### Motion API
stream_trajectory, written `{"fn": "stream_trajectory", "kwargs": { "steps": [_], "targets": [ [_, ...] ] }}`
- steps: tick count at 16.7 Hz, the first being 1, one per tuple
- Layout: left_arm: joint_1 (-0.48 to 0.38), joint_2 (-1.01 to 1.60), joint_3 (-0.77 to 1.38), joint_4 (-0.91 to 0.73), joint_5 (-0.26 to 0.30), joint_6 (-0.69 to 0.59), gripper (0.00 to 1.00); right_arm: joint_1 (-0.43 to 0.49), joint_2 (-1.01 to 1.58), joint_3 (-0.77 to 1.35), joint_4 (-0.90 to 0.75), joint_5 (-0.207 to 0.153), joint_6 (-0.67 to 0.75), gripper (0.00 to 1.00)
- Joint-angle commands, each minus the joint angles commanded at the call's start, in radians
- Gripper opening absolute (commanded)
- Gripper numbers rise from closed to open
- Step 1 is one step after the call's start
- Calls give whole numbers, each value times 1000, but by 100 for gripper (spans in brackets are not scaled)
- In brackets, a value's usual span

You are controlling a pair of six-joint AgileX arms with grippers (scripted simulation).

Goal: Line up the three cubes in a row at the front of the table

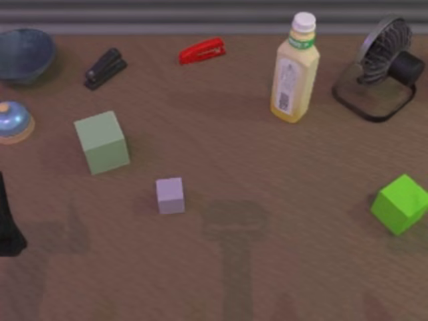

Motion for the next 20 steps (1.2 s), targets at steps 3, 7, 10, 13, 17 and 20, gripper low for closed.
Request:
{"fn": "stream_trajectory", "kwargs": {
  "steps": [3,7,10,13,17,20],
  "targets": [
    [-4,10,10,-6,0,-4,100,0,0,0,0,0,0,100],
    [-49,156,151,-95,3,-61,100,0,0,0,0,0,0,100],
    [-105,376,341,-215,2,-134,100,0,0,0,0,0,0,100],
    [-173,678,568,-367,1,-221,100,0,0,0,0,0,0,100],
    [-272,1147,886,-591,-1,-344,100,0,0,0,0,0,0,100],
    [-344,1484,1113,-752,-1,-434,100,0,0,0,0,0,0,100]
  ]
}}
